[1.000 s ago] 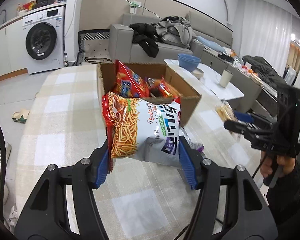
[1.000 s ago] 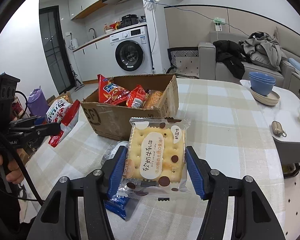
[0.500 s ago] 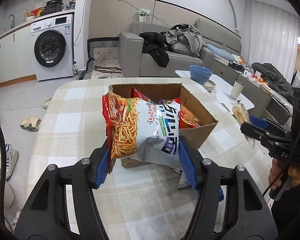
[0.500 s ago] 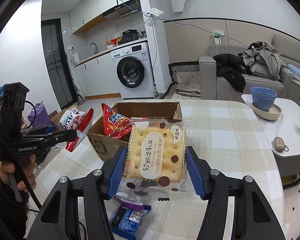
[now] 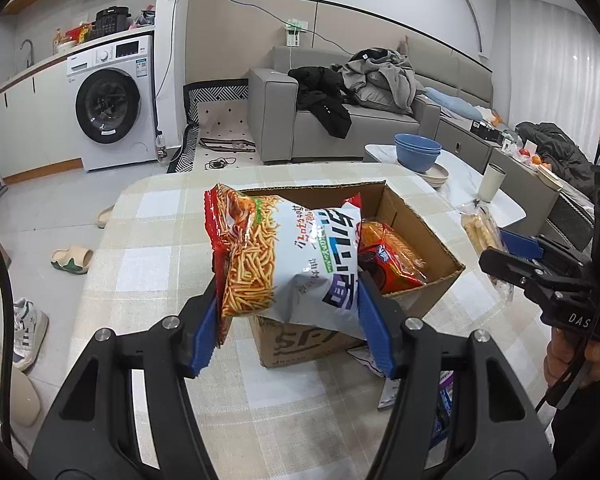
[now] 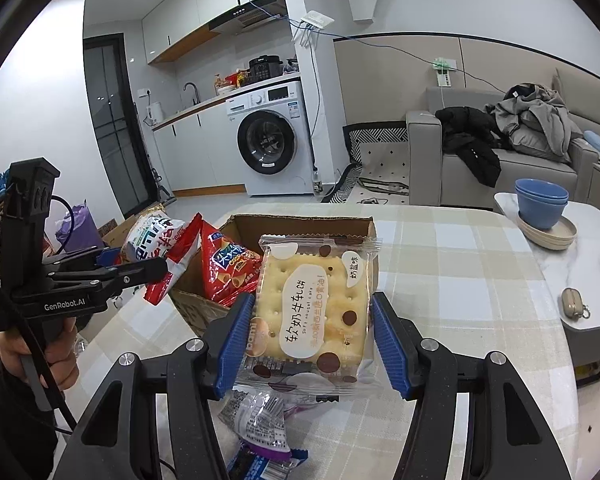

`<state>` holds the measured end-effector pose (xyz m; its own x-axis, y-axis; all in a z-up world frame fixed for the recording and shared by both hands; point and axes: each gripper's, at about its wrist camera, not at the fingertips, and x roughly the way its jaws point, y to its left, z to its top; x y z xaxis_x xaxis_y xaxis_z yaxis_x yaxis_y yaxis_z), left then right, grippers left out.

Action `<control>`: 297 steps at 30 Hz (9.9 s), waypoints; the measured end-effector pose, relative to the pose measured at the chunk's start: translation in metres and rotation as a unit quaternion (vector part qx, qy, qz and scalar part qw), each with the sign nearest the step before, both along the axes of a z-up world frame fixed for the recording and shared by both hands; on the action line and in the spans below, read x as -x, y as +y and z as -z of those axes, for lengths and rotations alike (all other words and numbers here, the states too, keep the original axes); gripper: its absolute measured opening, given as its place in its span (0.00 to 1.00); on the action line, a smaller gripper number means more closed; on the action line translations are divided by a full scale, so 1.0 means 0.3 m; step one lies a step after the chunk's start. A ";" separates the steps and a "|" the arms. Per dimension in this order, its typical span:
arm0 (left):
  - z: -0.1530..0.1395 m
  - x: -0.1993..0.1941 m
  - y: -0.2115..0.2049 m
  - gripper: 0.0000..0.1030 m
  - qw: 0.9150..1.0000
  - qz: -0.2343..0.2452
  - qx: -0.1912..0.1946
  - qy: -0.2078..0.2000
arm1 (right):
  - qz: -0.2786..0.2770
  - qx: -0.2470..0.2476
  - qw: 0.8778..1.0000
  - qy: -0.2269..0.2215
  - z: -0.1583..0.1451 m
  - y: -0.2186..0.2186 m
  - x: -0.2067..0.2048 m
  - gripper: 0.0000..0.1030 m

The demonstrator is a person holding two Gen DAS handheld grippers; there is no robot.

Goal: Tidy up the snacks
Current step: 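Lift both held packs and carry them over the cardboard box, then open both grippers to drop the packs into the box, then withdraw both open grippers from the box toward the remaining snacks, then lower the right gripper onto the blue biscuit pack and close it, then close the left gripper on the silver-purple bag while the right gripper holds the blue pack, then lift both held packs and carry them over the cardboard box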

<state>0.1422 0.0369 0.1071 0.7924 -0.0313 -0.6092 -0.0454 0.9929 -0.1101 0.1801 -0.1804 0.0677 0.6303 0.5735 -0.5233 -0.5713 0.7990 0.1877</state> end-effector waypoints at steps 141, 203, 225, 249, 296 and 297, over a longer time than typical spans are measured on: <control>0.278 0.100 -0.121 0.99 0.998 -0.018 -0.025 0.061 | -0.057 0.168 0.977 0.116 0.357 0.123 0.190 0.99; 0.353 0.057 -0.249 0.99 0.995 0.025 -0.001 0.099 | -0.008 0.102 0.992 0.068 0.215 -0.112 0.143 0.43; 0.400 -0.151 -0.454 0.82 0.987 0.044 0.035 0.152 | 0.005 0.050 0.997 0.065 0.176 -0.192 0.130 0.43; 0.494 -0.224 -0.598 0.43 0.985 0.059 -0.006 0.160 | 0.004 0.045 0.997 0.065 0.178 -0.195 0.125 0.43; 0.131 0.099 -0.249 0.39 0.999 0.028 0.034 0.029 | -0.003 -0.004 1.000 0.006 0.101 -0.048 0.155 0.43; 0.119 0.100 -0.236 0.39 0.999 0.027 0.034 0.026 | -0.002 -0.003 1.000 0.004 0.096 -0.044 0.152 0.43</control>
<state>0.1121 -0.0340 0.0712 0.7563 -0.1163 -0.6438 0.0010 0.9843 -0.1767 0.1344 -0.1937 0.0390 0.6236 0.5800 -0.5241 -0.5736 0.7950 0.1973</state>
